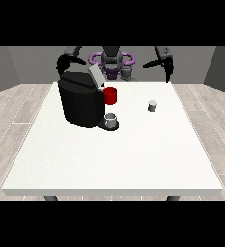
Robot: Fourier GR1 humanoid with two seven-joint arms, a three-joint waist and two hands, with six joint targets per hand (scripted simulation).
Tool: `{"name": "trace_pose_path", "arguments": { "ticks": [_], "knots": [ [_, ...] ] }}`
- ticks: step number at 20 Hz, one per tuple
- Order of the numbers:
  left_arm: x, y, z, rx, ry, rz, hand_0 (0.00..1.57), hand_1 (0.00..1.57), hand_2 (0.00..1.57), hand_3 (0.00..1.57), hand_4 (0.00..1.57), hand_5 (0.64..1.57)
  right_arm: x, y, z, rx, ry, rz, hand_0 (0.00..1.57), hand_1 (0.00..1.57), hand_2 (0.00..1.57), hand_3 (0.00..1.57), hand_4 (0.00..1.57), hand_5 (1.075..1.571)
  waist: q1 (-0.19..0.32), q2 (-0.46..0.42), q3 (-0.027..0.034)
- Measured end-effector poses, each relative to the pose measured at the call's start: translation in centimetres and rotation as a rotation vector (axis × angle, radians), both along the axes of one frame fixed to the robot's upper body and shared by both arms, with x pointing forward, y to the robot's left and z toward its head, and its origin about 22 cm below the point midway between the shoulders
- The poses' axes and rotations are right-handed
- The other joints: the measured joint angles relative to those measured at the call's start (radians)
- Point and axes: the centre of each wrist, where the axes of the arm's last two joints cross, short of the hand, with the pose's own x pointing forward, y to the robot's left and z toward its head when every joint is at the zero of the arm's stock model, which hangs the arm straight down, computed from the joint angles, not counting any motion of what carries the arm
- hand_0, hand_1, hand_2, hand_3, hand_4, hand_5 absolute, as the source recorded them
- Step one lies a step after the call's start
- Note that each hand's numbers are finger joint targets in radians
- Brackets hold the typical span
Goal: Insert the coffee pod into the coffee machine and close the lid
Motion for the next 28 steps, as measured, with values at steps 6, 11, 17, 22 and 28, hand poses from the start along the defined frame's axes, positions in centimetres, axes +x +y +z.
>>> {"name": "trace_pose_path", "arguments": {
  "ticks": [6, 11, 17, 22, 28],
  "knots": [
    [2.6, 2.7, 0.8, 0.050, 0.061, 0.028, 0.00, 0.00, 0.00, 0.00, 0.00, 1.571, 0.7, 1.4, 1.6, 0.008, -0.037, 0.046, 0.00, 0.00, 0.00, 0.00, 0.28, 1.571, -0.049, 0.052, -0.0004],
    [4.3, 3.3, 0.9, 0.073, 0.097, 0.055, 0.00, 0.00, 0.00, 0.00, 0.00, 1.571, 1.4, 2.4, 1.9, 0.015, -0.065, 0.064, 0.00, 0.00, 0.00, 0.00, 0.33, 1.571, -0.061, 0.107, -0.0004],
    [5.7, 4.3, 0.5, 0.135, 0.121, 0.076, 0.00, 0.00, 0.00, 0.00, 0.00, 1.571, 2.4, 2.7, 2.7, 0.002, -0.070, 0.060, 0.00, 0.00, 0.00, 0.00, 0.37, 1.571, -0.068, 0.161, -0.0006],
    [6.5, 3.3, -0.3, 0.215, 0.172, 0.052, 0.00, 0.00, 0.37, 0.00, 0.00, 1.571, 3.4, 2.9, 3.3, -0.018, -0.021, 0.048, 0.00, 0.00, 0.00, 0.00, 0.43, 1.571, -0.058, 0.153, -0.0003],
    [7.3, 2.7, -1.0, 0.283, 0.199, 0.044, 0.70, 0.70, 0.78, 0.43, 0.00, 1.571, 3.9, 2.5, 2.1, -0.037, 0.001, 0.030, 0.00, 0.00, 0.00, 0.00, 0.41, 1.571, -0.051, 0.158, -0.0002]
  ]
}}
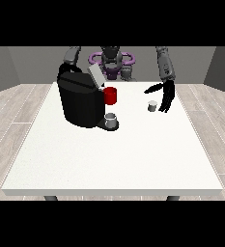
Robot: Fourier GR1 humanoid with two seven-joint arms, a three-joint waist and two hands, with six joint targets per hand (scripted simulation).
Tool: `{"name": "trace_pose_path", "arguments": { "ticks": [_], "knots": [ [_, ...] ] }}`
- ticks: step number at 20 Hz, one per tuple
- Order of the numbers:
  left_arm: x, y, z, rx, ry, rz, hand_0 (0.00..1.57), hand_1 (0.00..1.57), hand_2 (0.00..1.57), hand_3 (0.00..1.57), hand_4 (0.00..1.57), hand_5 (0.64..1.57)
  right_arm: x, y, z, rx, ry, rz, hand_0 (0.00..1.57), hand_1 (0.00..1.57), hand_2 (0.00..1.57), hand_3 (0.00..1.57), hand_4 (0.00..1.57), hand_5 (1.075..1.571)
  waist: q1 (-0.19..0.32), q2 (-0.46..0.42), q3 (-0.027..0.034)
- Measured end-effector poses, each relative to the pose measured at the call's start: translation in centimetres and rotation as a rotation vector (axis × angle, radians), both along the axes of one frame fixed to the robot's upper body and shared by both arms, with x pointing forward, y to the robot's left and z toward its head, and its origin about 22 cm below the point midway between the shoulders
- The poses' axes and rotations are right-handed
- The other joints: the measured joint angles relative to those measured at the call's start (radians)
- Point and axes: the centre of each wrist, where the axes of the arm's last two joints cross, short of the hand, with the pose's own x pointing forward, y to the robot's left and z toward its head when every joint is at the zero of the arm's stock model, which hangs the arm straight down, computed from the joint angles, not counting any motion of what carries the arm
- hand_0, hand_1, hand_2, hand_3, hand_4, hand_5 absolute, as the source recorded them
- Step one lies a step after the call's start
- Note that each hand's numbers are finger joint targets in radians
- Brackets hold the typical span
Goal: Insert the coffee pod into the coffee machine and close the lid
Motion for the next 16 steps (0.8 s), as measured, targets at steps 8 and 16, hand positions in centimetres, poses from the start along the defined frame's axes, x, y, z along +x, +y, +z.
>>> {"name": "trace_pose_path", "arguments": {
  "ticks": [8, 16],
  "knots": [
    [-0.2, 0.6, -1.4, 0.137, 0.048, 0.001, 0.57, 0.57, 0.70, 0.41, 0.00, 1.571, 0.2, 0.6, 0.1, -0.005, 0.011, -0.010, 0.00, 0.00, 0.00, 0.00, 0.47, 1.571, -0.009, 0.009, -0.0002],
    [0.3, 0.4, -1.5, 0.274, 0.007, -0.009, 0.72, 0.72, 0.86, 0.65, 0.23, 1.571, 0.6, 0.4, 0.0, -0.001, 0.016, -0.004, 0.00, 0.00, 0.00, 0.00, 0.49, 1.571, -0.015, 0.014, 0.0005]
  ]
}}
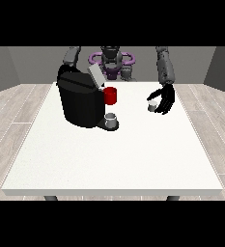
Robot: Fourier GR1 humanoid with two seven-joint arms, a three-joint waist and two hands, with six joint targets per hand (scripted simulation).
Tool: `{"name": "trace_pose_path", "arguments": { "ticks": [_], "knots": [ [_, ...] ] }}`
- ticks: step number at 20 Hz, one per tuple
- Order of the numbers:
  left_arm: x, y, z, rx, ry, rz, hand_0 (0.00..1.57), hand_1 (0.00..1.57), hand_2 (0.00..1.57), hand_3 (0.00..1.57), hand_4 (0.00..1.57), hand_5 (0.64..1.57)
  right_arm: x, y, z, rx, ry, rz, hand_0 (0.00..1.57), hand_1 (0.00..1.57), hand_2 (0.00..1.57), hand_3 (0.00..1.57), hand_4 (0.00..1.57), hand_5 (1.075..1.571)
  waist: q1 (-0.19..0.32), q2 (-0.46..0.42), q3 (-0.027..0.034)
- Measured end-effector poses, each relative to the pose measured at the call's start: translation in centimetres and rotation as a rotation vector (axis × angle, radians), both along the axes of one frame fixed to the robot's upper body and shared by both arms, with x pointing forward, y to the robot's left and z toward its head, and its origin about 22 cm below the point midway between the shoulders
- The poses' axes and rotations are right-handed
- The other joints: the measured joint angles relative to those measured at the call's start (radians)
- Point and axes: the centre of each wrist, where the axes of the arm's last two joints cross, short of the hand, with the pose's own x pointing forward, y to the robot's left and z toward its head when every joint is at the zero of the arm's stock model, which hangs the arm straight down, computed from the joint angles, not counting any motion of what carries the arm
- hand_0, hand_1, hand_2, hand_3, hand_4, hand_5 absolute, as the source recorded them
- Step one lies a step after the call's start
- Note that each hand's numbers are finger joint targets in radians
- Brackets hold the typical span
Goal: Insert the coffee pod into the coffee machine and close the lid
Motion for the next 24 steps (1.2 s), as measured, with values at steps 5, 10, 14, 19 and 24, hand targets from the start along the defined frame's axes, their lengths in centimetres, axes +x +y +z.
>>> {"name": "trace_pose_path", "arguments": {
  "ticks": [5, 10, 14, 19, 24],
  "knots": [
    [0.4, -0.4, -0.2, 0.033, -0.052, 0.024, 0.84, 0.84, 0.97, 0.75, 0.38, 1.571, -0.1, 0.2, 0.0, 0.014, -0.002, 0.008, 0.00, 0.00, 0.00, 0.00, 0.49, 1.571, -0.012, 0.005, -0.0004],
    [0.7, -0.1, -0.1, 0.100, -0.083, 0.018, 0.90, 0.90, 1.01, 0.78, 0.31, 1.571, -0.1, 0.2, 0.0, 0.029, -0.012, 0.007, 0.00, 0.00, 0.00, 0.00, 0.53, 1.571, -0.019, 0.014, 0.0008],
    [1.2, 0.1, 0.7, 0.159, -0.073, 0.015, 1.17, 1.17, 1.29, 1.18, 0.41, 1.571, 0.2, 0.4, 0.1, 0.034, -0.024, 0.003, 0.00, 0.00, 0.00, 0.00, 0.41, 1.571, -0.025, 0.028, 0.0008],
    [1.9, -0.4, 1.5, 0.167, -0.102, -0.053, 1.47, 1.47, 1.47, 1.41, 0.61, 1.571, 0.4, -0.3, -0.4, 0.048, -0.013, -0.016, 0.00, 0.00, 0.00, 0.00, 0.43, 1.571, -0.008, 0.013, -0.0001],
    [3.4, -1.1, 3.8, 0.138, -0.124, -0.135, 1.34, 1.34, 1.40, 1.36, 0.59, 1.571, 0.2, -0.3, -1.5, 0.059, 0.043, -0.025, 0.00, 0.00, 0.00, 0.00, 0.49, 1.571, -0.001, -0.035, -0.0003]
  ]
}}
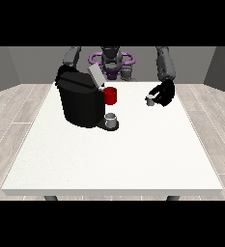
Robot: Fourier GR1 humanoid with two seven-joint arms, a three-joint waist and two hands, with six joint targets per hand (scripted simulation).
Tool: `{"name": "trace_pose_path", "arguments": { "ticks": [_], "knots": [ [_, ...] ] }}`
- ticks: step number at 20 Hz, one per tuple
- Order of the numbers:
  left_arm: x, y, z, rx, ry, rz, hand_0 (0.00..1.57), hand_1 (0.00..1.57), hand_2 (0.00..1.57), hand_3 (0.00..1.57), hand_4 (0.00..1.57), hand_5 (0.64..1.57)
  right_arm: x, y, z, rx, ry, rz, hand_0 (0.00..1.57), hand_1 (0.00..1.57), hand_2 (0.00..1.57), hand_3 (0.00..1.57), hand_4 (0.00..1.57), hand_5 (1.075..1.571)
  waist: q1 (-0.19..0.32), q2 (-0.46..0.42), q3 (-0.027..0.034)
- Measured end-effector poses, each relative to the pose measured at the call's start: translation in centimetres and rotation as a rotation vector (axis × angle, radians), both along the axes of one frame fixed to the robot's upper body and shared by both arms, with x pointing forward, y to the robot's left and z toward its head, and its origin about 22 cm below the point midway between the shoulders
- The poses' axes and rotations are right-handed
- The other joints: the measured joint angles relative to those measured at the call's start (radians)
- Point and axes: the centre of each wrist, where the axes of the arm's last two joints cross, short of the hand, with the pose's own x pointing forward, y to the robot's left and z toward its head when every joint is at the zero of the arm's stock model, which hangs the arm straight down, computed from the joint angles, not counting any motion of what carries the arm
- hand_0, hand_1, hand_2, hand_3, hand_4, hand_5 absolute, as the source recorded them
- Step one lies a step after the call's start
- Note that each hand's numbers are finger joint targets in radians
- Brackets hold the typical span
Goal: Insert the coffee pod into the coffee machine and close the lid
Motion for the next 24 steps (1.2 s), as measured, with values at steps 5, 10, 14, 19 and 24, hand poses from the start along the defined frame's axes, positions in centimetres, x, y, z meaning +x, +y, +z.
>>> {"name": "trace_pose_path", "arguments": {
  "ticks": [5, 10, 14, 19, 24],
  "knots": [
    [1.8, -1.0, 3.6, -0.005, -0.038, -0.056, 1.26, 1.26, 1.33, 1.29, 0.54, 1.571, 0.3, 0.1, -0.5, -0.011, 0.012, 0.018, 0.00, 0.00, 0.00, 0.00, 0.44, 1.571, -0.005, -0.018, 0.0001],
    [3.1, -1.8, 6.8, -0.009, -0.058, -0.113, 1.25, 1.25, 1.33, 1.28, 0.54, 1.571, 0.4, 0.4, -0.7, -0.016, 0.022, 0.037, 0.00, 0.00, 0.00, 0.00, 0.50, 1.571, -0.016, -0.042, 0.0001],
    [4.0, -3.5, 8.5, -0.014, -0.066, -0.129, 1.25, 1.25, 1.33, 1.28, 0.54, 1.571, 0.8, 0.1, -0.8, -0.009, 0.027, 0.037, 0.00, 0.00, 0.00, 0.00, 0.50, 1.571, -0.019, -0.052, 0.0000],
    [4.8, -6.0, 9.9, -0.009, -0.075, -0.140, 1.07, 1.07, 1.22, 1.23, 0.52, 1.571, 1.1, -0.2, -1.0, 0.003, 0.018, 0.034, 0.00, 0.00, 0.00, 0.00, 0.52, 1.571, -0.022, -0.065, 0.0003],
    [5.7, -7.1, 13.3, -0.030, -0.113, -0.111, 1.21, 1.21, 1.25, 1.19, 0.49, 1.571, 1.3, 0.7, -0.6, -0.005, 0.017, 0.052, 0.00, 0.00, 0.00, 0.00, 0.51, 1.571, -0.057, -0.056, 0.0003]
  ]
}}
